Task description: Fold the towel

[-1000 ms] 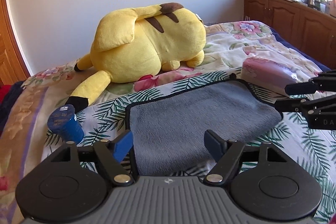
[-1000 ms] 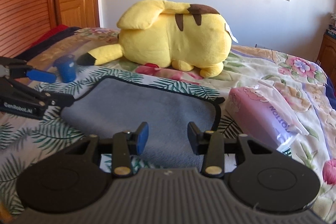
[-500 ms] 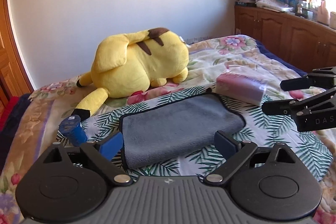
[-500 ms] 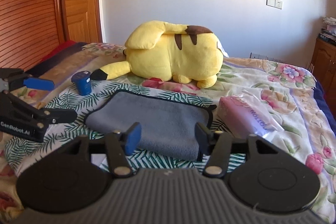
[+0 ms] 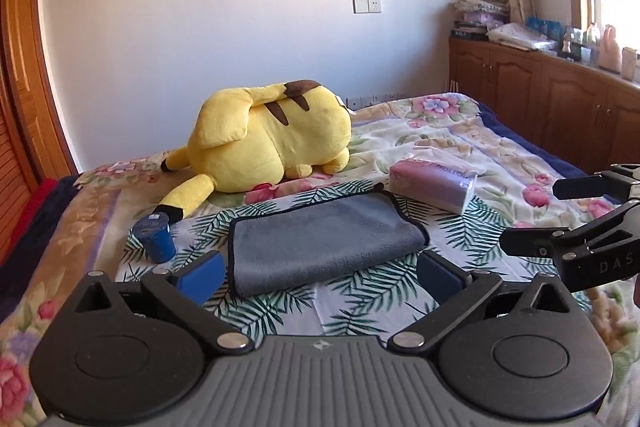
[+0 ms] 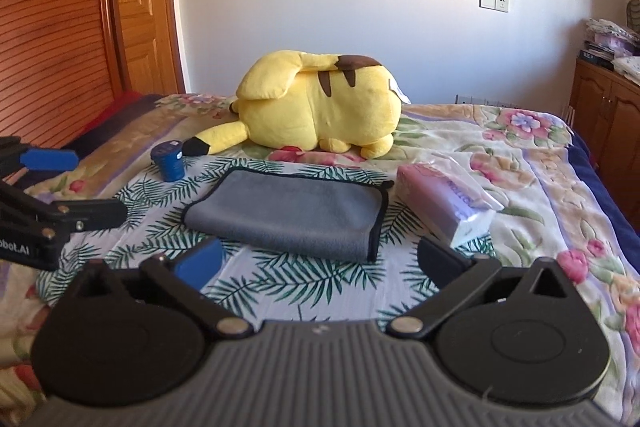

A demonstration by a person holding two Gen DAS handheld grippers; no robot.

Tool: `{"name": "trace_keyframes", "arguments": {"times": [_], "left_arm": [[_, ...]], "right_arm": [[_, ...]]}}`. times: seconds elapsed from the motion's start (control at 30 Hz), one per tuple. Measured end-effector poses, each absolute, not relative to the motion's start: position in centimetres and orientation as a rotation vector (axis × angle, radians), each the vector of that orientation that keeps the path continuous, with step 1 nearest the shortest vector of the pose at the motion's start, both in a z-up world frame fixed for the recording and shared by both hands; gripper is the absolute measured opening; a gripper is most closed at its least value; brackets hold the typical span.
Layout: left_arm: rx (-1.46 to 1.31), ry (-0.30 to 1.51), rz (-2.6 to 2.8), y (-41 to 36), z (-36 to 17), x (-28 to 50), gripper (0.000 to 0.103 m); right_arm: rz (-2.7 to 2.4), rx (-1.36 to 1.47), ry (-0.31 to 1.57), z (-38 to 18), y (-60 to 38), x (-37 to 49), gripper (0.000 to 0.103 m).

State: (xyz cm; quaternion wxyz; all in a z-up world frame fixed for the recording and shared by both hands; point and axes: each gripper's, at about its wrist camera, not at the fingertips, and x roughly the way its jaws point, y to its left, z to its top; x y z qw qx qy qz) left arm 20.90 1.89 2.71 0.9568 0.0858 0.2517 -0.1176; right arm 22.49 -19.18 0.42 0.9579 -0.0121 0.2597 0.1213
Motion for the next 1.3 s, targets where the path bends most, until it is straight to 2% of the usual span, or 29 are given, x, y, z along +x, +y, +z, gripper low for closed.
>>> {"name": "trace_keyframes", "arguments": {"times": [0.63, 1.3], "left_arm": [[0.156, 0.474, -0.169, 1.2, 3.0, 10.8, 0.087], [0.096, 0.486, -0.132, 1.4, 1.4, 7.2, 0.087]], "right_arm": [[0.229, 0.013, 0.449, 3.7, -19.9, 14.1, 0.103], [0.249, 0.026, 0.432, 2.3, -19.6, 8.7, 0.103]]}}
